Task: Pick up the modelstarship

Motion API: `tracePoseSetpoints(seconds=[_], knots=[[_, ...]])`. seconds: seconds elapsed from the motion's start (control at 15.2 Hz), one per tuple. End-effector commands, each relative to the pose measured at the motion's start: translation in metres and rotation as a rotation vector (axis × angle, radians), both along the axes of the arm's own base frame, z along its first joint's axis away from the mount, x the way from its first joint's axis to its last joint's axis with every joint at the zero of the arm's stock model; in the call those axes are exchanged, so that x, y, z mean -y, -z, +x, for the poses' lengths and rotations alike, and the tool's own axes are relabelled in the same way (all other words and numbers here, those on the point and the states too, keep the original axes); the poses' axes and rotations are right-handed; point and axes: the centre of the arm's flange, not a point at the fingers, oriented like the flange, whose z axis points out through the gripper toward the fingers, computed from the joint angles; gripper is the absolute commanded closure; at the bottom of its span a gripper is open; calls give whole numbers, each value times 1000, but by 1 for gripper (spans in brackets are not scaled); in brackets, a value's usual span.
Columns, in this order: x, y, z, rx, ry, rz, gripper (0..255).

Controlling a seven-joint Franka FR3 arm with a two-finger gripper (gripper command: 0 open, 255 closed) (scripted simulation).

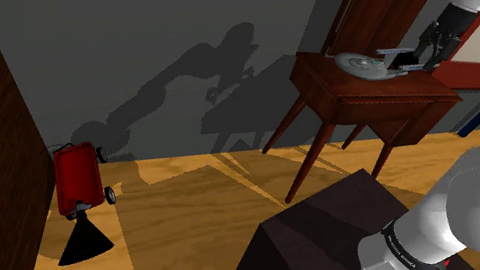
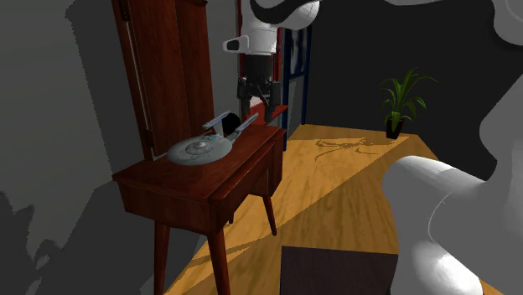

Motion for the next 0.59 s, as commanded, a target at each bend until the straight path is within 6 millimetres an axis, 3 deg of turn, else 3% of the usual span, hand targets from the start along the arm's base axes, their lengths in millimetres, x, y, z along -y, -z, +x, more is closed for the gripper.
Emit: tracePoseSetpoints(seconds=[0.0, 0.53], knots=[[26, 7, 14, -10, -95, -1, 0], [104, 32, 88, -45, -440, 8, 0]])
